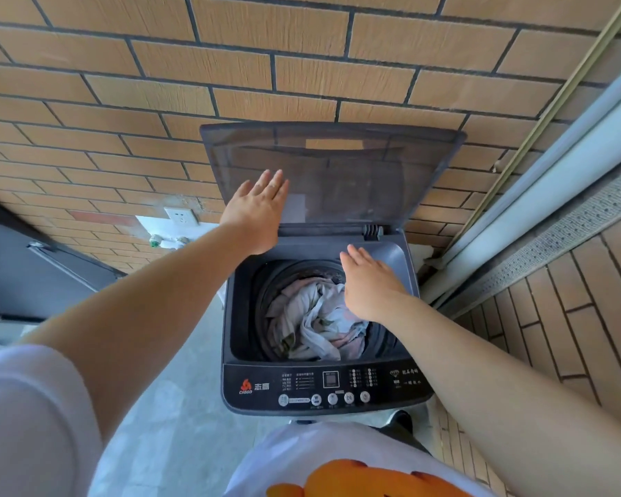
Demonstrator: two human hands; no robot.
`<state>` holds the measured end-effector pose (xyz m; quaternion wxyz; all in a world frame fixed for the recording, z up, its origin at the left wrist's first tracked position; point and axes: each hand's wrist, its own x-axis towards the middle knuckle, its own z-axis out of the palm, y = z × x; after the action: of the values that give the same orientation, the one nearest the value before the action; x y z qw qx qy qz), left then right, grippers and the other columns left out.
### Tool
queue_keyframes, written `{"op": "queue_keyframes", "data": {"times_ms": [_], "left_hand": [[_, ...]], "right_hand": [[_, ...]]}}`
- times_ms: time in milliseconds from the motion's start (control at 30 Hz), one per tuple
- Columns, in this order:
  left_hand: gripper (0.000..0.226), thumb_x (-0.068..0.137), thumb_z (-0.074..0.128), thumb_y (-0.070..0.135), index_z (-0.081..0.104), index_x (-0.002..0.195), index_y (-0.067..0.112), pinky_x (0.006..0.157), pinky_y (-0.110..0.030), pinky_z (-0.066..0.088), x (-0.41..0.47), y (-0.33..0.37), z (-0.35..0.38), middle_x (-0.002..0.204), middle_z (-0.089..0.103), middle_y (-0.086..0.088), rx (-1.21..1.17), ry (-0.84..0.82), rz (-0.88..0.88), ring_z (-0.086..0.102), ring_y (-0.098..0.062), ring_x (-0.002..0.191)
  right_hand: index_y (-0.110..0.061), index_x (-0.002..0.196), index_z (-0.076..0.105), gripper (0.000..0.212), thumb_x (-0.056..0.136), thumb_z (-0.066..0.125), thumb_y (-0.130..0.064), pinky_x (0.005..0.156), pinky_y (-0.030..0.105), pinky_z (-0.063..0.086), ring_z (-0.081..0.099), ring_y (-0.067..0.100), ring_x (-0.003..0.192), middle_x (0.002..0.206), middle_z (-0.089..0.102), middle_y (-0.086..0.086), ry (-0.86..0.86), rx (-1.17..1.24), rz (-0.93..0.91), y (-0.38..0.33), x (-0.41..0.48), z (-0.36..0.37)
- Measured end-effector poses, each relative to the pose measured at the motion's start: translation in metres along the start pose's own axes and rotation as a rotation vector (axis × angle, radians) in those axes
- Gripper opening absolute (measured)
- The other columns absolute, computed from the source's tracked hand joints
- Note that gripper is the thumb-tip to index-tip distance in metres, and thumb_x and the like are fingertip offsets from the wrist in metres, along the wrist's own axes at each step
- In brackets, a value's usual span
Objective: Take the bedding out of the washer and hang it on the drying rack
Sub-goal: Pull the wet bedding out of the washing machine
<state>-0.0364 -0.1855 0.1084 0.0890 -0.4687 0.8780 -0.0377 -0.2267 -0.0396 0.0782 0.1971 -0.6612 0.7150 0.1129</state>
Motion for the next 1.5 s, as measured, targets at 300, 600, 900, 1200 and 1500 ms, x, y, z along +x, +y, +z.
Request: {"op": "queue_keyframes", "data": {"times_ms": [300, 600, 900, 1200, 1500], "left_hand": [[0.088, 0.089, 0.046, 0.003, -0.006, 0.16, 0.011, 0.125, -0.047, 0.014, 0.038, -0.013, 0.007, 0.167, -0.019, -0.004, -0.065, -0.109, -0.105, -0.009, -0.023, 0.155], [0.088, 0.088, 0.047, 0.006, -0.003, 0.159, 0.008, 0.125, -0.046, 0.015, 0.034, 0.008, 0.018, 0.167, -0.018, -0.009, -0.1, -0.057, -0.161, -0.006, -0.026, 0.155], [0.054, 0.095, 0.046, 0.021, 0.036, 0.148, 0.014, 0.112, -0.039, 0.036, -0.05, 0.072, 0.105, 0.153, 0.038, -0.009, -0.228, -0.175, -0.073, 0.039, -0.027, 0.139], [0.042, 0.104, 0.032, 0.038, 0.069, 0.104, 0.017, 0.087, -0.041, 0.044, -0.137, 0.11, 0.196, 0.104, 0.07, -0.003, -0.407, -0.35, -0.274, 0.063, -0.027, 0.1], [0.034, 0.088, 0.037, 0.031, 0.064, 0.074, 0.017, 0.066, -0.037, 0.04, -0.142, 0.116, 0.215, 0.073, 0.065, 0.0, -0.377, -0.176, -0.29, 0.059, -0.028, 0.073]], "right_hand": [[-0.011, 0.161, 0.002, 0.073, 0.103, 0.045, -0.015, 0.126, 0.044, 0.01, -0.003, 0.023, 0.156, 0.169, -0.007, 0.006, -0.008, 0.039, 0.012, 0.004, -0.005, 0.0], [-0.01, 0.16, 0.005, 0.071, 0.102, 0.045, -0.014, 0.126, 0.044, 0.014, 0.0, 0.023, 0.156, 0.169, -0.003, 0.007, -0.052, 0.028, 0.009, 0.009, 0.0, 0.009], [-0.007, 0.153, 0.032, 0.057, 0.099, 0.047, -0.013, 0.115, 0.048, 0.035, 0.027, 0.029, 0.148, 0.163, 0.025, 0.009, -0.272, 0.083, 0.042, 0.01, 0.01, 0.047], [-0.005, 0.108, 0.063, 0.022, 0.096, 0.047, -0.013, 0.085, 0.042, 0.055, 0.063, 0.033, 0.098, 0.113, 0.065, 0.016, -0.504, 0.123, 0.062, 0.013, 0.017, 0.109], [-0.012, 0.127, 0.065, 0.034, 0.097, 0.051, -0.017, 0.092, 0.032, 0.049, 0.06, 0.03, 0.117, 0.129, 0.064, 0.01, -0.491, 0.317, 0.198, 0.025, 0.052, 0.153]]}}
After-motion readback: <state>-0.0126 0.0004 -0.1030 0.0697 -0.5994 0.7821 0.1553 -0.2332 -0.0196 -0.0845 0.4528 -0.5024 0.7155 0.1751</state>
